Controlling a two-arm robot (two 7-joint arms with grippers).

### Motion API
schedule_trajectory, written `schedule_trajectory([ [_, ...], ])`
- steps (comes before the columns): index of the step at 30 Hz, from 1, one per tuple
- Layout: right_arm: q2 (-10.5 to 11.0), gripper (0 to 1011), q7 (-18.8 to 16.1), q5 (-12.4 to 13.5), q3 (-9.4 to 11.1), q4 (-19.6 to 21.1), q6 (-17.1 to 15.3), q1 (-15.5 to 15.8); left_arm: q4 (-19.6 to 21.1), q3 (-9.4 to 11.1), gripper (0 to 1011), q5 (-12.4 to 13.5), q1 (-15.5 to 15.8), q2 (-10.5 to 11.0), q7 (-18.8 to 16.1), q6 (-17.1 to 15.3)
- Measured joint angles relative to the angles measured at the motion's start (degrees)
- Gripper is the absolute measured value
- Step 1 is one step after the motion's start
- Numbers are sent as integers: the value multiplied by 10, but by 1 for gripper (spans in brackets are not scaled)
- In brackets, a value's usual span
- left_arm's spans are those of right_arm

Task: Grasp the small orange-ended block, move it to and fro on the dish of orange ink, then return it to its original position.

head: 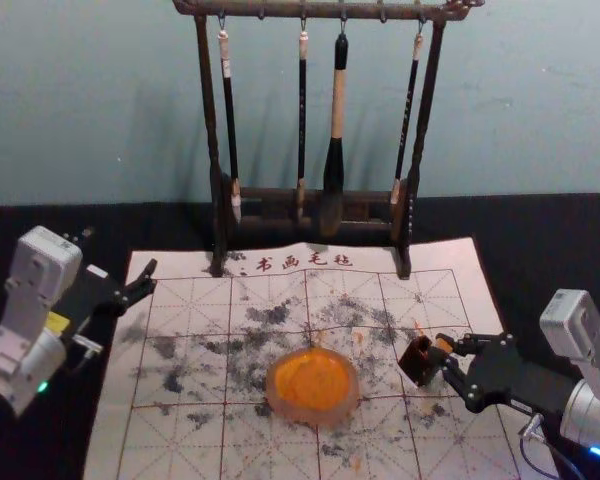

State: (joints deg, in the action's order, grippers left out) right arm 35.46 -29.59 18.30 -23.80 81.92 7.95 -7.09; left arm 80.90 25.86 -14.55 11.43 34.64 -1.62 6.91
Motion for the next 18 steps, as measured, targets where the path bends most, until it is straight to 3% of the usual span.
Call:
schedule_trajectory([
  [13,0,111,0,0,0,0,0,0,0,0,1001,0,0,0,0,0],
  [18,-1,111,-12,7,11,10,-5,6,0,0,1001,0,0,0,0,0],
])
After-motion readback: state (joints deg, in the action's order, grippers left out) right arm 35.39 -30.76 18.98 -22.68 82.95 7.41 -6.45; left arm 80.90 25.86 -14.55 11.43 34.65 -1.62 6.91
